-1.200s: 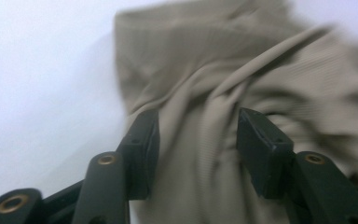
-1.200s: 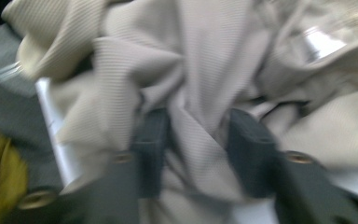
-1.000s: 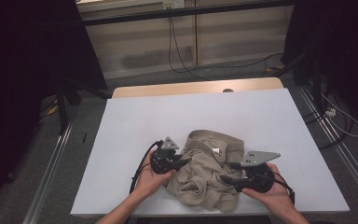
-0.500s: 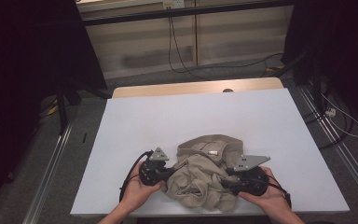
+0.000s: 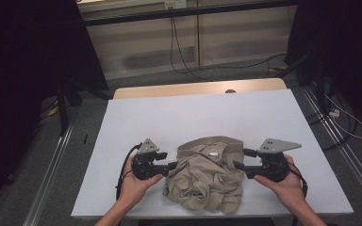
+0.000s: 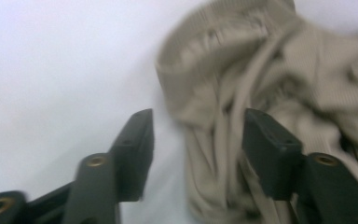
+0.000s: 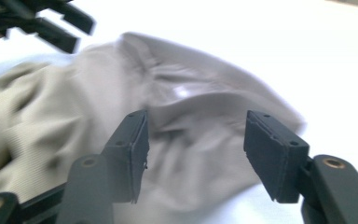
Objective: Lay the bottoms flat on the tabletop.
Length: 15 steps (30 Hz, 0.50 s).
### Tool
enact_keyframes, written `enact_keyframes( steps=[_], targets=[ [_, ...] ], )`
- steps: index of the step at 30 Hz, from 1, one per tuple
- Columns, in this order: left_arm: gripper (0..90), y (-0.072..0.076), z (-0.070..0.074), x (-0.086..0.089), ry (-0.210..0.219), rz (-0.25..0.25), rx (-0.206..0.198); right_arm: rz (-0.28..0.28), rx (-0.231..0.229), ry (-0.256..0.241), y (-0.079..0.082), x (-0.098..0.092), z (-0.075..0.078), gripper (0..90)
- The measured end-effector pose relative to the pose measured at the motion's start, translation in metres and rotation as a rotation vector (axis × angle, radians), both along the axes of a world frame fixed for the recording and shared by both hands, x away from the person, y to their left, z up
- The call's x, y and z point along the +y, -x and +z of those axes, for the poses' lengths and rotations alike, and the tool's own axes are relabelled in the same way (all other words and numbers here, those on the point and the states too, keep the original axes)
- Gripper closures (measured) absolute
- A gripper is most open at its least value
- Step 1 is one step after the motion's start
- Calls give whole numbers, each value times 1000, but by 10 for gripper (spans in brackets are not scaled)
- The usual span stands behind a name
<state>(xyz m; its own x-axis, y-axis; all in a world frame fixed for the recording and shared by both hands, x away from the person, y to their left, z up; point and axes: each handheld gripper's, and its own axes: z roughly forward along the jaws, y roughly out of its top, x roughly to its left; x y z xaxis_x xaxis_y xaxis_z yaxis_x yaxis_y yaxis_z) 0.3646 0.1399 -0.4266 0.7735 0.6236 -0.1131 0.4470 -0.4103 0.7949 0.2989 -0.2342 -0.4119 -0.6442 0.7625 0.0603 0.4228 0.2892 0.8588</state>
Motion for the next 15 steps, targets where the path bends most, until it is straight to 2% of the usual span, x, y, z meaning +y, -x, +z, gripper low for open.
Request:
enact_keyframes(
  steps=[4,7,8,9,10,13,15],
  targets=[
    [393,-18,1,-12,-18,-6,-9,-80,13,43,-25,-13,-1,437],
    [389,-28,-2,-22,-50,-27,-16,-119,58,58,-47,-19,-11,429],
    [386,-29,-4,-25,-59,-33,-11,-122,81,65,-53,-19,-16,419],
    [365,-29,-7,-27,-56,-26,2,-123,125,91,-62,-16,-27,400],
    [365,-30,-8,-27,-63,-30,6,-123,125,91,-62,-16,-27,400],
    [347,-29,-12,-28,-80,-27,21,-112,168,89,-68,-13,-35,410],
    [365,-30,-13,-28,-65,-14,31,-122,179,72,-73,-11,-39,465]
  ],
)
